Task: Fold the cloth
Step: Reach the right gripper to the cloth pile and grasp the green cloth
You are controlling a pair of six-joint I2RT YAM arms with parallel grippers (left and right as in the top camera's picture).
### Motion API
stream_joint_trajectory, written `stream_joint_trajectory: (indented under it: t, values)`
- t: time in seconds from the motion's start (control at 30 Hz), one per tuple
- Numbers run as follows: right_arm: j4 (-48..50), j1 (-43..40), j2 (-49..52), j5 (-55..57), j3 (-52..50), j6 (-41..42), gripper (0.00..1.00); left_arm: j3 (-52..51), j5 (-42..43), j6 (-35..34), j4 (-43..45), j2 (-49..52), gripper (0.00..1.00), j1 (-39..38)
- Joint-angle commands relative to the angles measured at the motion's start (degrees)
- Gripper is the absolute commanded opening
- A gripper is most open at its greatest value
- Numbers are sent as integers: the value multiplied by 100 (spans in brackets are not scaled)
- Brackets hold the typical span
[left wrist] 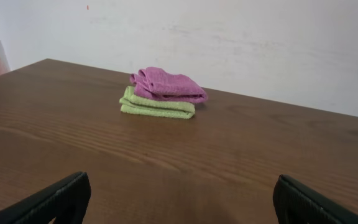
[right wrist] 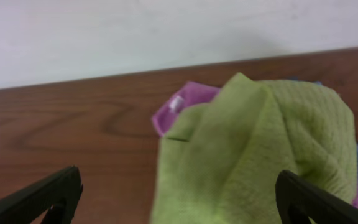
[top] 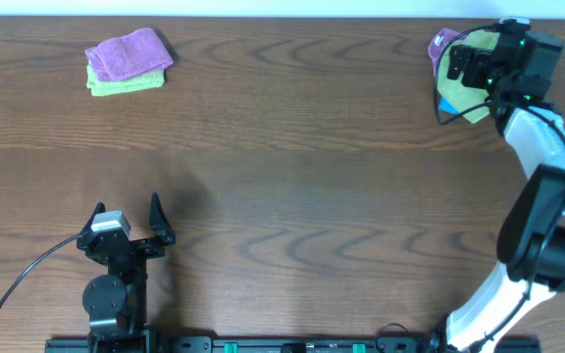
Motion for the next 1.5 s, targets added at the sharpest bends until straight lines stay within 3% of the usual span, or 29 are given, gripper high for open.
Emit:
stream_joint_trajectory:
  t: [0.0,0.2,0.53,0.7,0.77,0.8,0.87,0.9,0.93,0.97,1.2,1.33,1.37,1.4,1.47]
  values:
    - [-85,-164,354,107,428,-122,99,-81,-28,120,-310,-37,95,-15]
    - [-229,-284,800,129,680,-219,98,-81,-26,120,-310,-37,95,-15]
    - [-339,-289,1078,267,680,-234,57,-81,-28,120,-310,-37,95,-15]
    - [-350,-291,1163,623,680,-262,68,-81,-28,120,-310,-37,95,-15]
    - [-378,-297,1200,623,680,-284,64,-81,-28,120,-310,-37,95,-15]
    - [-407,-304,1209,621,680,-282,56,-81,-28,120,-310,-37,95,-15]
    - [-424,-306,1226,621,680,-278,22,-81,-28,120,-310,-37,95,-15]
    - [-424,-304,1226,621,680,-278,12,-81,-26,120,-310,-37,95,-15]
    - [-424,-304,1226,621,680,-275,3,-81,-28,120,-310,-37,95,-15]
    - [-424,-304,1226,623,680,-275,1,-81,-26,120,-310,-37,95,-15]
    - [-822,-280,1067,-50,1045,-164,1,-81,-26,120,-310,-37,95,-15]
    - [-1624,-232,780,400,1596,-280,1,-81,-28,120,-310,-37,95,-15]
    - [-1729,-256,756,452,1611,-332,22,-81,-28,120,-310,-37,95,-15]
    - [-1805,-286,752,450,1611,-417,31,-81,-28,120,-310,-37,95,-15]
    - [-2070,-358,761,450,1602,-654,40,-81,-28,120,-310,-37,95,-15]
